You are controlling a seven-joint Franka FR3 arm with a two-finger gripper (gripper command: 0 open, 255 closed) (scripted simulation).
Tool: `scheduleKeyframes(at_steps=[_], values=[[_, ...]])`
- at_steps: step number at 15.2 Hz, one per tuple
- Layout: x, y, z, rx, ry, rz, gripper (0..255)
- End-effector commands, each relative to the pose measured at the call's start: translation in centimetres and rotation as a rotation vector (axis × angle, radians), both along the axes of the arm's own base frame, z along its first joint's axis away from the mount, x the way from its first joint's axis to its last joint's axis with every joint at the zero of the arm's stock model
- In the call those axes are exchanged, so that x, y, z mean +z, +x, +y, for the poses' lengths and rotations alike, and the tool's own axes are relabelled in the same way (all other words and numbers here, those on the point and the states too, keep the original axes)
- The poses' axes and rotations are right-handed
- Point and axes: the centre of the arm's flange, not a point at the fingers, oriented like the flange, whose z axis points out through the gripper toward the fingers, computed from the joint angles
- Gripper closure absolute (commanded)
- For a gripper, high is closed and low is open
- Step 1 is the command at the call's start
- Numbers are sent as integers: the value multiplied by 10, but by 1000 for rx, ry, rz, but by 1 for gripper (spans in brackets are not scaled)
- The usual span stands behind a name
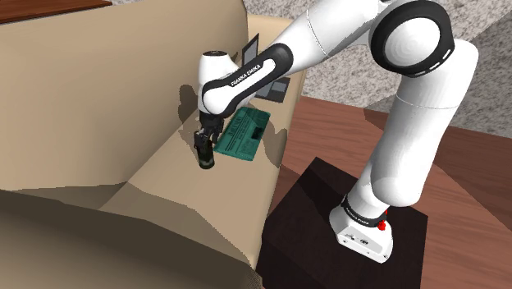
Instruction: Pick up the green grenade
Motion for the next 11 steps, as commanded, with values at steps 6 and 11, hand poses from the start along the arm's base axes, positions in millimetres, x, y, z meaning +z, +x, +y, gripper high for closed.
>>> scheduleKeyframes(at_steps=[6, 11], values=[[25, 0, -1, 1, 0, 2, 255], [51, 0, -1, 1, 0, 2, 255]])
